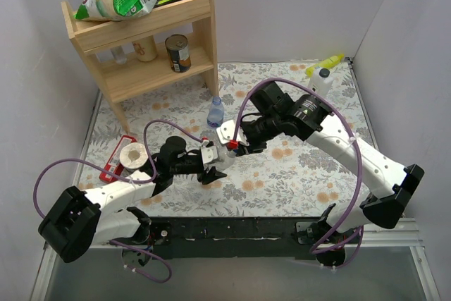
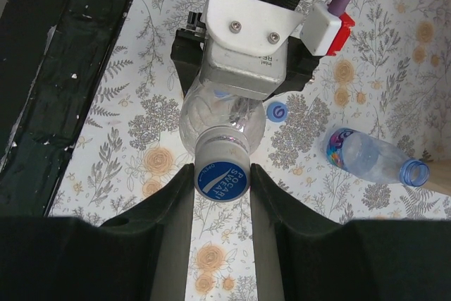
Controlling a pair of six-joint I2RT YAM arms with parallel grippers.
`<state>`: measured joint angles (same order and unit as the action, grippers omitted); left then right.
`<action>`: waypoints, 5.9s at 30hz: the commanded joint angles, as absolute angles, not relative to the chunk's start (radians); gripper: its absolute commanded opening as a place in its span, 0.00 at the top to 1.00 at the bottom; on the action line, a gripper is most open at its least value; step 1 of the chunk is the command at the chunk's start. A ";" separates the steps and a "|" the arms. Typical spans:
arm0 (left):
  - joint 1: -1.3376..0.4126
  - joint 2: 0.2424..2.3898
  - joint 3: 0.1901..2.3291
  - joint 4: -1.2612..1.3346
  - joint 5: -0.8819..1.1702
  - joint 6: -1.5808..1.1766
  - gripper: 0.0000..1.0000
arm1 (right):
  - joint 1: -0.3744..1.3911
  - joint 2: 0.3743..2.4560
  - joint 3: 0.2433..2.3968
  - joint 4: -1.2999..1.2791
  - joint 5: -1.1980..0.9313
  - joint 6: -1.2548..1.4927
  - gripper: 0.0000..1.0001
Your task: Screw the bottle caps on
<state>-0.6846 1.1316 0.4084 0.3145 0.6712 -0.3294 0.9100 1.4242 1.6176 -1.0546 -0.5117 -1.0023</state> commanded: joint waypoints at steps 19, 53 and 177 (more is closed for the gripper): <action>-0.706 1.089 0.382 0.641 0.361 -0.453 1.00 | 0.914 1.575 1.652 -1.023 -0.446 -0.509 0.68; -0.707 1.068 0.281 0.499 0.391 -0.495 1.00 | 0.914 1.595 1.786 -1.109 -0.374 -0.515 0.20; -0.689 1.108 0.425 0.408 0.612 -0.667 1.00 | 0.943 1.336 1.468 -1.000 -0.400 -0.951 0.09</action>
